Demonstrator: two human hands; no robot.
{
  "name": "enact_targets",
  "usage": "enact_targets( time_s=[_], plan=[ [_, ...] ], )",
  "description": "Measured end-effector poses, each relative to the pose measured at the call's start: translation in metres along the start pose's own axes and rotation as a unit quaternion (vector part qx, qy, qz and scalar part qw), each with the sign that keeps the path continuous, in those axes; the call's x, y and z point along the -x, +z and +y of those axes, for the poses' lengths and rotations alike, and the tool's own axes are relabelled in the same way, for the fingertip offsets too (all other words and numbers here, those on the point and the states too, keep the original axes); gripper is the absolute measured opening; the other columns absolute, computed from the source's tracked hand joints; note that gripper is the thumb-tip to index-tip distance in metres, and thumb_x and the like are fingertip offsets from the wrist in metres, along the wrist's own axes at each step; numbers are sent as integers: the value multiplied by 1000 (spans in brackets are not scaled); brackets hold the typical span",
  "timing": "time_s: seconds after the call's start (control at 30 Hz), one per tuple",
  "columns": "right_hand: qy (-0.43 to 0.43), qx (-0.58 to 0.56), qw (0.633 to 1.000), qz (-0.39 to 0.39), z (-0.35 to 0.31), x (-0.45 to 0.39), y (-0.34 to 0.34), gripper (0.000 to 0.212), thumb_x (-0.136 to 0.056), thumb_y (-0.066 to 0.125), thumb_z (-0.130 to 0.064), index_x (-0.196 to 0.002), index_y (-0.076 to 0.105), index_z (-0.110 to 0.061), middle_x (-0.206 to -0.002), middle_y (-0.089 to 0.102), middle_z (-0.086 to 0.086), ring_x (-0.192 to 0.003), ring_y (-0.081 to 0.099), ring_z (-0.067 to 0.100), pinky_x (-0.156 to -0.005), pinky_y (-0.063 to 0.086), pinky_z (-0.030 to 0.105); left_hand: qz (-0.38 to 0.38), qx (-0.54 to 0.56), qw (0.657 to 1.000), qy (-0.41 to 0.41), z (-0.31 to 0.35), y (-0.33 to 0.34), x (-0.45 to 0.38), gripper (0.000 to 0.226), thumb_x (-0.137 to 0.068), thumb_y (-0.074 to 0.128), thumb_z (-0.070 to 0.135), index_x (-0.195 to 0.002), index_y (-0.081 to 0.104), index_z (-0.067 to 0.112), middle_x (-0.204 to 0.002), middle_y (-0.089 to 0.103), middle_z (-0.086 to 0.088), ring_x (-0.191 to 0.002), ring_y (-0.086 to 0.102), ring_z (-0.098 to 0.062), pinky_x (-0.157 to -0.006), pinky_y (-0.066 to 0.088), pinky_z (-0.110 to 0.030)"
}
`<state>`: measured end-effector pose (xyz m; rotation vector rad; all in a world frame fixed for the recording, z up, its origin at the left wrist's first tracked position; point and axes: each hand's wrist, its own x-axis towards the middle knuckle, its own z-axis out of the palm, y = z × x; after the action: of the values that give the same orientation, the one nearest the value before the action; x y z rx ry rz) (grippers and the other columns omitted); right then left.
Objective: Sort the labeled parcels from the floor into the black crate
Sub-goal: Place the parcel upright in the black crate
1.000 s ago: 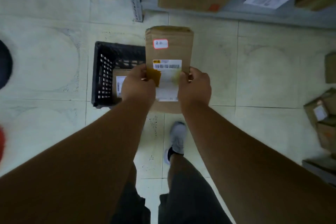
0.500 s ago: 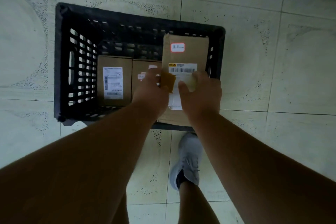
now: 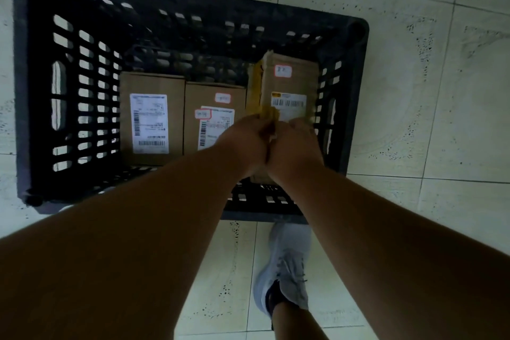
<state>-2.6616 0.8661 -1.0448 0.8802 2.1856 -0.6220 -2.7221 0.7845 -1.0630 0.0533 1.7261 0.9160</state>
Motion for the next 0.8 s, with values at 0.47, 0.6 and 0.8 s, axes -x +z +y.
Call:
enact_targets(
  time_s=[0.47,0.6,0.8],
  plan=[
    [-66,-54,995,59,15,-15,11,43,-95,57,-21,-137,57,-34,-166,9,7,-152,8,36,-122,22,52,90,-144,979,-109,-24,2,-33,33,-100,53,28,-131,54,18,-113,66,-7,-100,64,-26,-93,53,-44],
    [-70,-30,995,62,15,-16,18,45,-98,54,-22,-143,51,-30,-168,1,6,-153,0,33,-122,20,54,119,-69,986,-97,-39,-8,-28,37,-93,54,9,-130,56,16,-119,67,-12,-107,66,-32,-94,54,-48],
    [-87,112,990,2,20,-19,15,61,-98,56,-26,-153,32,-34,-168,0,4,-154,-7,32,-124,11,52,31,-188,976,-106,-27,-5,-18,29,-99,53,18,-128,54,15,-124,62,-9,-112,59,-25,-102,48,-41]
  ],
)
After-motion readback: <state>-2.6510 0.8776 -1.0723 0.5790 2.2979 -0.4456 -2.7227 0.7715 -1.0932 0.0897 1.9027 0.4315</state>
